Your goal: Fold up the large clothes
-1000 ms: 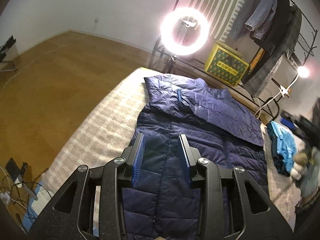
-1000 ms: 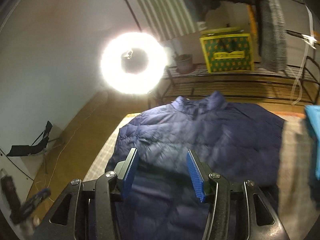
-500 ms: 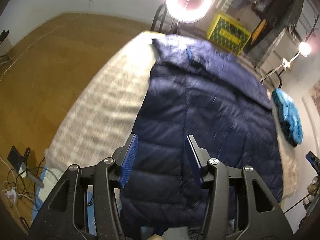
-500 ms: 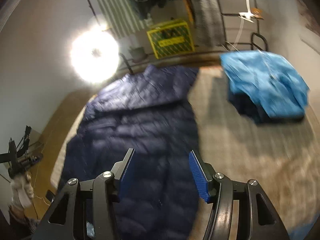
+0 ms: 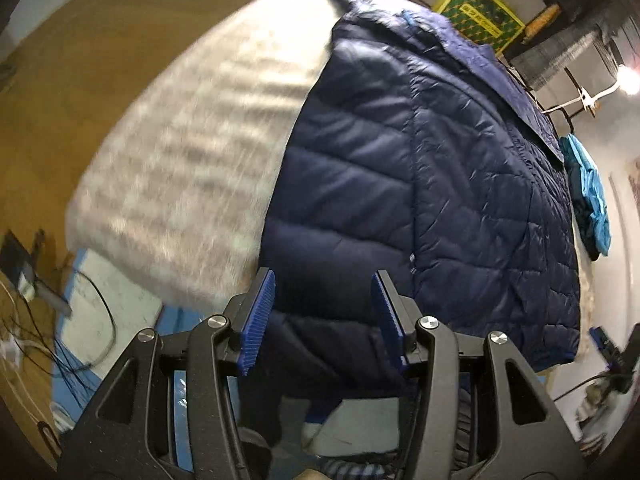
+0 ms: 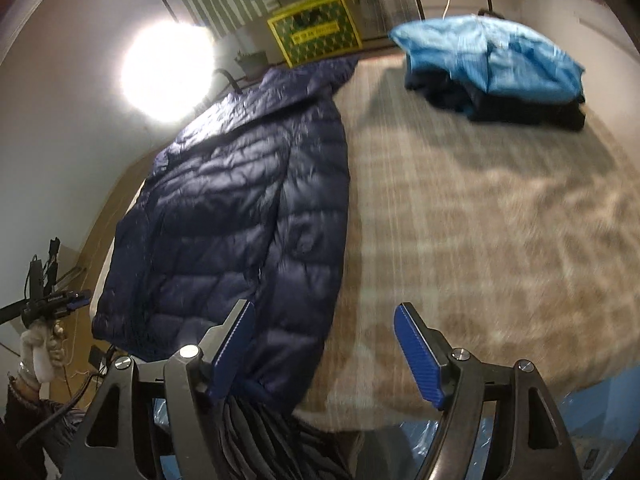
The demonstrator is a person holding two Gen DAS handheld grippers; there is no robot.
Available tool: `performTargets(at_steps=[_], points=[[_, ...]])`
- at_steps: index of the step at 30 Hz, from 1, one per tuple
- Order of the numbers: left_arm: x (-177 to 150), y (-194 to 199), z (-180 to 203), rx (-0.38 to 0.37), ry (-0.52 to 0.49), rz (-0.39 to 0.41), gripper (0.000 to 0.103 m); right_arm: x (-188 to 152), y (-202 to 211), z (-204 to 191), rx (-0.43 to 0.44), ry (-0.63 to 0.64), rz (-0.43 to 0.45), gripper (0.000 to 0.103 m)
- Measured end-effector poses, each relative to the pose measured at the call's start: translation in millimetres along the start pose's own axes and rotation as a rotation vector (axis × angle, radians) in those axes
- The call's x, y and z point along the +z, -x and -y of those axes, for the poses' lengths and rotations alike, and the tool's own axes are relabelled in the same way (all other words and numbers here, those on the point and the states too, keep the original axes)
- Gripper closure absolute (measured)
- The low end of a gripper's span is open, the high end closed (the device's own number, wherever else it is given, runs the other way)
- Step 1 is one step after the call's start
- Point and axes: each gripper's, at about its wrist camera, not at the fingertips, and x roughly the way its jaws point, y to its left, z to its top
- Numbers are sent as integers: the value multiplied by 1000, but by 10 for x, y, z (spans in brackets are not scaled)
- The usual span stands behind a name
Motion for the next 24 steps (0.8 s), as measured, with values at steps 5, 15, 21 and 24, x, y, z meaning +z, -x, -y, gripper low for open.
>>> performTargets(at_steps=[5,15,21,24], points=[[-146,-92,-241,-46,97,-39,52,-129,-176,26,52,-32,-47,28],[-319,-305,-351,-164,254,-128,52,-312,-346,173,214,-156,-112,28],[-359,-267,-358,-185,301,-115,52,-335,-386,77,297,-157,-141,31],[-399,-208,-331,-173,296,-108,57,-386,-430,-32,355,-138,-180,39]])
